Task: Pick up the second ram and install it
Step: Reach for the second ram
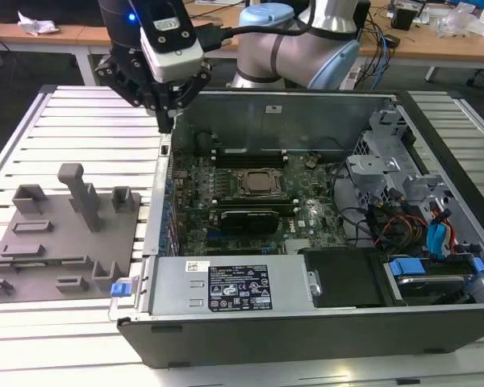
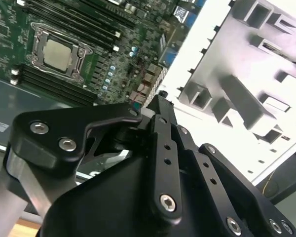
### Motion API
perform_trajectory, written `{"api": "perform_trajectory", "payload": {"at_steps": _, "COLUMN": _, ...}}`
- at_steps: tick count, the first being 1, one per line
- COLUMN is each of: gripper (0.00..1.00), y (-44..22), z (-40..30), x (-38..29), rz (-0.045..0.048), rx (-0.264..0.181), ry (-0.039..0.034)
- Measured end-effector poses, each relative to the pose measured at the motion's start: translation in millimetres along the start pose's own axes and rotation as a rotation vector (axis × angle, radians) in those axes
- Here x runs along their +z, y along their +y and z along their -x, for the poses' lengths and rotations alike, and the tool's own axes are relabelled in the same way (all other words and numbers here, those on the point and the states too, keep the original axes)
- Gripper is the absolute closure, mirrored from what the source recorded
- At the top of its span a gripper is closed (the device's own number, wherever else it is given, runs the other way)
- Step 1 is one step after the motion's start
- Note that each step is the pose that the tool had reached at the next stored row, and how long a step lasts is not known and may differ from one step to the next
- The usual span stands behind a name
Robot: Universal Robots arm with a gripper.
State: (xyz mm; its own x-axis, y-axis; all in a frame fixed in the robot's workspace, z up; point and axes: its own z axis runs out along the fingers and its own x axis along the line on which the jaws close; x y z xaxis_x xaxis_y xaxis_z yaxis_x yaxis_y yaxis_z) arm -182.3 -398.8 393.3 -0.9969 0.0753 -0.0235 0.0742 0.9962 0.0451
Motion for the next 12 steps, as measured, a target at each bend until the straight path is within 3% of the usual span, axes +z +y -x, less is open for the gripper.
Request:
{"api": "perform_trajectory", "payload": {"at_steps": 5, "gripper": 0.89, "y": -1.2, "z": -15.8, "x": -0.4, "rz": 0.0000, "rx": 0.000, "ry": 0.0000}}
{"api": "perform_trajectory", "payload": {"at_steps": 7, "gripper": 0.89, "y": -2.0, "z": -26.0, "x": -0.6, "rz": 0.0001, "rx": 0.000, "ry": 0.0000}}
{"api": "perform_trajectory", "payload": {"at_steps": 8, "gripper": 0.89, "y": -2.7, "z": -35.5, "x": -0.9, "rz": 0.0000, "rx": 0.000, "ry": 0.0000}}
{"api": "perform_trajectory", "payload": {"at_steps": 12, "gripper": 0.89, "y": -3.9, "z": -51.5, "x": -1.3, "rz": 0.0000, "rx": 0.000, "ry": 0.0000}}
